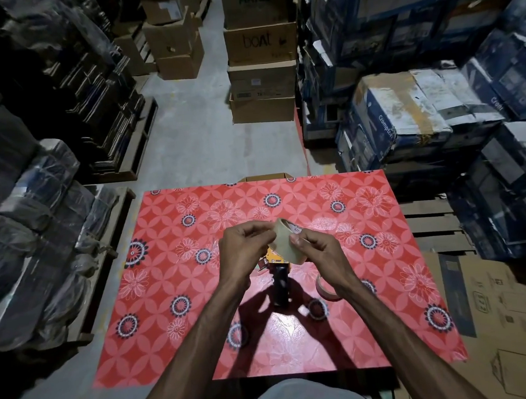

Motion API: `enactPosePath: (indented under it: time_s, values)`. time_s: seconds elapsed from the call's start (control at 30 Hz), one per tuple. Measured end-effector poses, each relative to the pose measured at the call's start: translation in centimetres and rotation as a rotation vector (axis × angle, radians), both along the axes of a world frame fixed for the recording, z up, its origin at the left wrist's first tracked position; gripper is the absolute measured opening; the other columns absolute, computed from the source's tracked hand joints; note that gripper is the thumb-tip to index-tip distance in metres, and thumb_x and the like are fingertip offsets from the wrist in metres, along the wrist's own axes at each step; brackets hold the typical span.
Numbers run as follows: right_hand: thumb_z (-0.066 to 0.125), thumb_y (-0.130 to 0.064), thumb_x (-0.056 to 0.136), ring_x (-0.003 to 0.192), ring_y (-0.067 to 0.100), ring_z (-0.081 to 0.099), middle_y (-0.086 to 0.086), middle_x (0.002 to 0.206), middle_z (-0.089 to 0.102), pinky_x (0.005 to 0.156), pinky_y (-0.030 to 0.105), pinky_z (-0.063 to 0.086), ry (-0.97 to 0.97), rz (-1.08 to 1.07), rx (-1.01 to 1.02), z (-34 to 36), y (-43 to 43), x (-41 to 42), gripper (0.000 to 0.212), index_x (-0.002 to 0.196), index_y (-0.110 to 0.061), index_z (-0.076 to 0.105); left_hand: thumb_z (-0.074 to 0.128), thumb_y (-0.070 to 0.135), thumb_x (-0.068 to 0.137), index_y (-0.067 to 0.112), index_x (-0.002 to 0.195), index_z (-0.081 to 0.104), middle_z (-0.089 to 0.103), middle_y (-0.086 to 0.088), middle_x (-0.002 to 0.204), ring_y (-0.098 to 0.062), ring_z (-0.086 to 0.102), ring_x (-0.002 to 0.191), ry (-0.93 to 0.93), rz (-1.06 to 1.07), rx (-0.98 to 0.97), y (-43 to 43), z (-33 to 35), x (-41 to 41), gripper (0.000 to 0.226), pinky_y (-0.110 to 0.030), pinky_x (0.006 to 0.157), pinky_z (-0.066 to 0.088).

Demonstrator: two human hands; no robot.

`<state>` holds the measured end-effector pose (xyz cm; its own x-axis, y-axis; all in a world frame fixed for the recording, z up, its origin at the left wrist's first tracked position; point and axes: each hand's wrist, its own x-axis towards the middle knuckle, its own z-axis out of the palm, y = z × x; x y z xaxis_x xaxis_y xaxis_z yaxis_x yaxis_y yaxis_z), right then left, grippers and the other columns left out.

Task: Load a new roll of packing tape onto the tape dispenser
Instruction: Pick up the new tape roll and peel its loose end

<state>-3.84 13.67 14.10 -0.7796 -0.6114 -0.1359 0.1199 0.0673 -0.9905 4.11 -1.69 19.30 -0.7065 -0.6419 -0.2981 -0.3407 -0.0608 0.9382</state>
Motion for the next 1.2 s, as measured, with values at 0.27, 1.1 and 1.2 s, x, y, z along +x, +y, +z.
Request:
enactPosePath:
  time_s: [0.27,1.1,1.2]
  values:
    - [0.066,-0.055,0.091,0.075,0.020,0.040,0.030,0.079,0.042,0.073,0.037,0.029,0.094,-0.033,-0.020,-0.1,0.1,-0.1,0.066,0.083,0.010,0.057,0.088,0.009,0.083,0.011,0.096,0.086,0.082,-0.015,0.094,-0.027,0.069,0.086,0.051,-0.099,0.094,-1.3,0.7,0.1,0.014,-0.028,0.074,0.056]
    - [0.063,-0.050,0.096,0.070,0.017,0.048,0.016,0.076,0.056,0.066,0.035,0.035,0.312,-0.045,0.084,-1.0,0.6,0.0,0.048,0.079,-0.005,0.065,0.086,0.014,0.084,0.017,0.080,0.086,0.081,0.005,0.076,-0.017,0.079,0.080,0.016,-0.061,-0.144,0.1,-0.2,0.2,0.005,-0.040,0.083,0.065]
    - [0.062,-0.051,0.094,0.067,0.010,0.043,0.003,0.069,0.049,0.064,0.031,0.032,0.305,-0.041,0.067,-0.8,0.8,-0.2,0.050,0.077,-0.003,0.062,0.084,0.010,0.085,0.012,0.085,0.087,0.083,-0.002,0.085,-0.040,0.077,0.092,0.024,-0.104,-0.076,-0.8,-0.3,0.1,0.003,-0.056,0.089,0.063]
